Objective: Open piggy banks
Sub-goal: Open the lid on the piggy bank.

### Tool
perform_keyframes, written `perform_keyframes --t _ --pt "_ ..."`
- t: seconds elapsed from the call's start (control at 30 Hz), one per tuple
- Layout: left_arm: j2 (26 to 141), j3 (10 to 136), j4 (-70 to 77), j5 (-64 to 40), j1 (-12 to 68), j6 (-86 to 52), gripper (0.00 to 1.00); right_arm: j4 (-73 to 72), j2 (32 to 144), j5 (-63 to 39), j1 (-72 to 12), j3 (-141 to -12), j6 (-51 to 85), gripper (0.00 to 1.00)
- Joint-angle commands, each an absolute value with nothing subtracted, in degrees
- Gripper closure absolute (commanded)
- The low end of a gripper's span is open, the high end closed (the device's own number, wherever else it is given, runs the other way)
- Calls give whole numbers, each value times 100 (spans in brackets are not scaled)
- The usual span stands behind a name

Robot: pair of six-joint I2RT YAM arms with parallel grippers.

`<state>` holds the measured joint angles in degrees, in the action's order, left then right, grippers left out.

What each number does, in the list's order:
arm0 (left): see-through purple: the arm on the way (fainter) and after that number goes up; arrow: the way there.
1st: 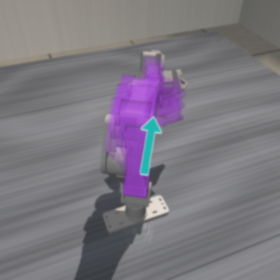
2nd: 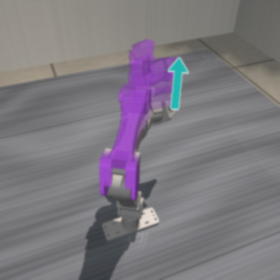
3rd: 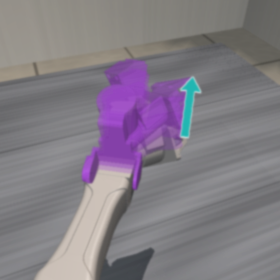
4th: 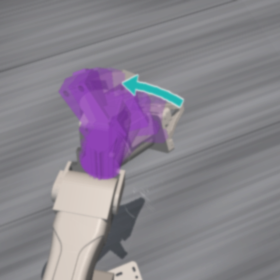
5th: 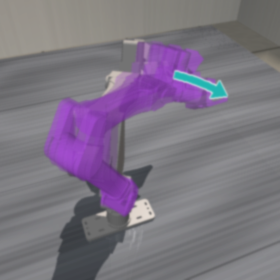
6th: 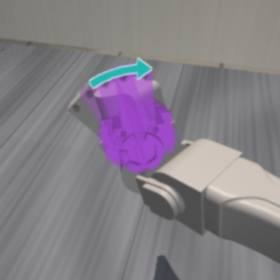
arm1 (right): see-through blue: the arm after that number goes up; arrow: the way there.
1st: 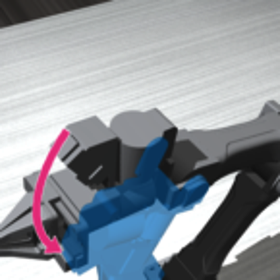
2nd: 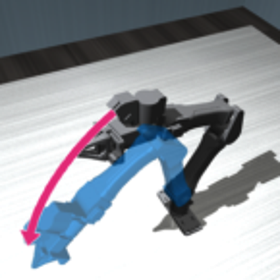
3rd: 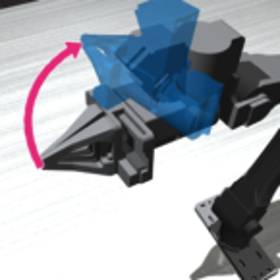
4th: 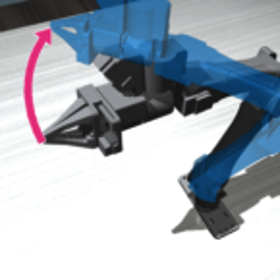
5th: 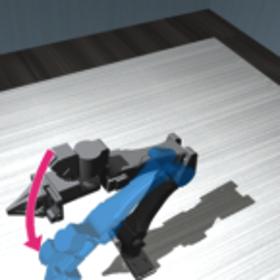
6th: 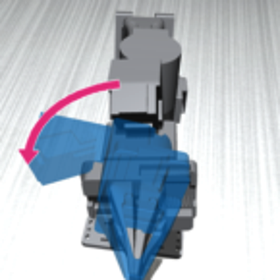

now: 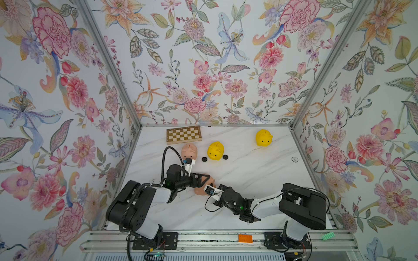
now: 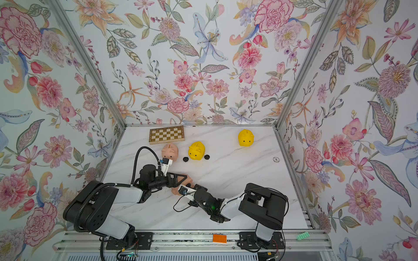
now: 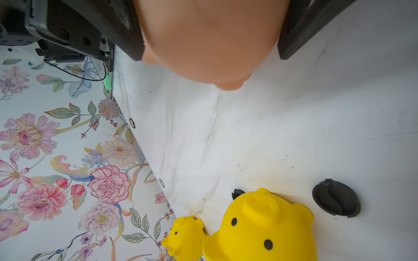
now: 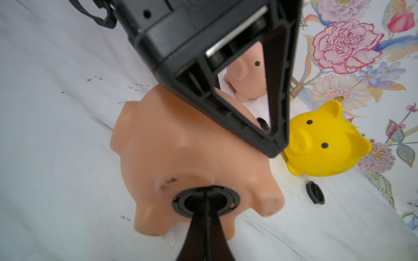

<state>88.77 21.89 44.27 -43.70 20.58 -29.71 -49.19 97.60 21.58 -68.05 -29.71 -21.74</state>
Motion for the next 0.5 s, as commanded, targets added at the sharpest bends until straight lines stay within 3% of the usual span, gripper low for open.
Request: perform_keyframes --t 0.0,0.47 --pt "9123 2051 3823 -3955 2003 -2840 6 -5086 9767 2349 -6922 -2833 -2408 100" --pt "9153 2056 3850 -3981 1987 -2857 6 -5382 9624 2275 -6848 -2562 -2000 100"
